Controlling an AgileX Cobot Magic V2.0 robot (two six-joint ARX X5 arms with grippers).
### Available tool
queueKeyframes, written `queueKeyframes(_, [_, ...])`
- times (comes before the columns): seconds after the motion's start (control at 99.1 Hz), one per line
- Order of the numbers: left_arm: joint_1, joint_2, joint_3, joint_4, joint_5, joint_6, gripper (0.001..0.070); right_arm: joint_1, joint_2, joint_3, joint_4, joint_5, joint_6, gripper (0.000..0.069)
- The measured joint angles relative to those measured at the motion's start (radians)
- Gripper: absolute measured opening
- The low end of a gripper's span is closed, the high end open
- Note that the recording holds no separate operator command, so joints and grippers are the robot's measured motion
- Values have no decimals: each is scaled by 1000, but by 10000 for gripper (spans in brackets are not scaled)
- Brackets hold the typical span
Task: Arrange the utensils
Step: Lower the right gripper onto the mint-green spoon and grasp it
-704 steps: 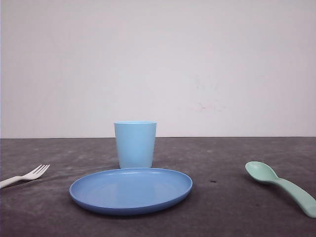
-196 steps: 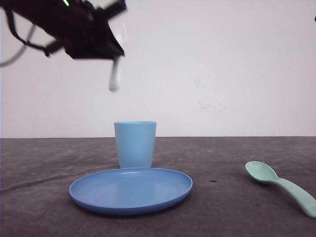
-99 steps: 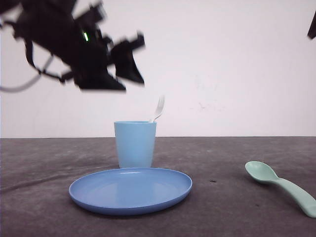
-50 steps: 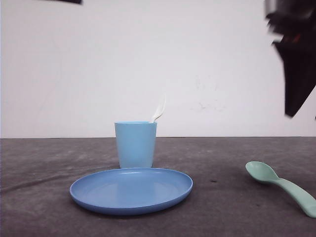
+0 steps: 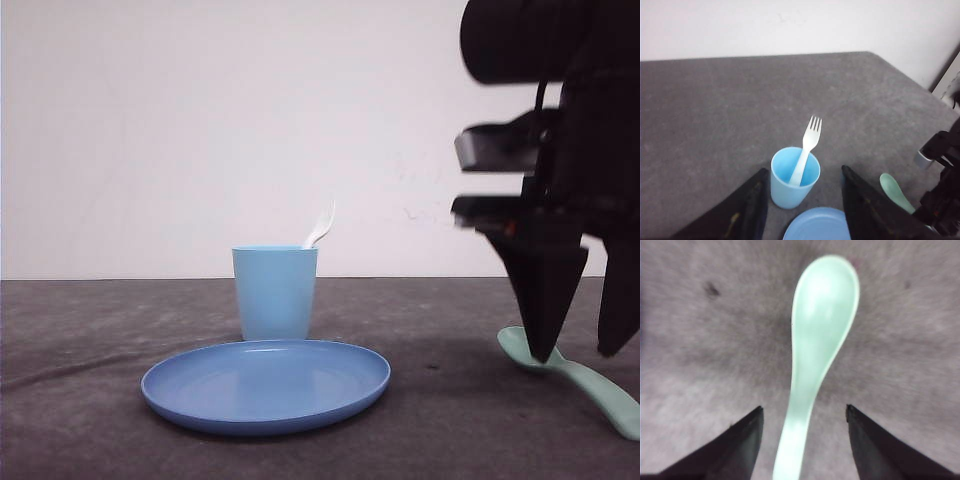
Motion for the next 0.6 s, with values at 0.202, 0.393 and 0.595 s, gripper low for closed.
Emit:
queueKeyframes(0.202, [0, -6, 0, -43, 0, 0, 270, 11, 53, 0, 31, 2, 21, 243])
queueKeyframes(0.393, [0, -6, 0, -63, 0, 0, 270, 18, 69, 0, 40, 38, 27, 96])
queueKeyframes(0.595, [0, -6, 0, -65, 7, 0, 270, 20, 70, 0, 42, 47, 27, 79])
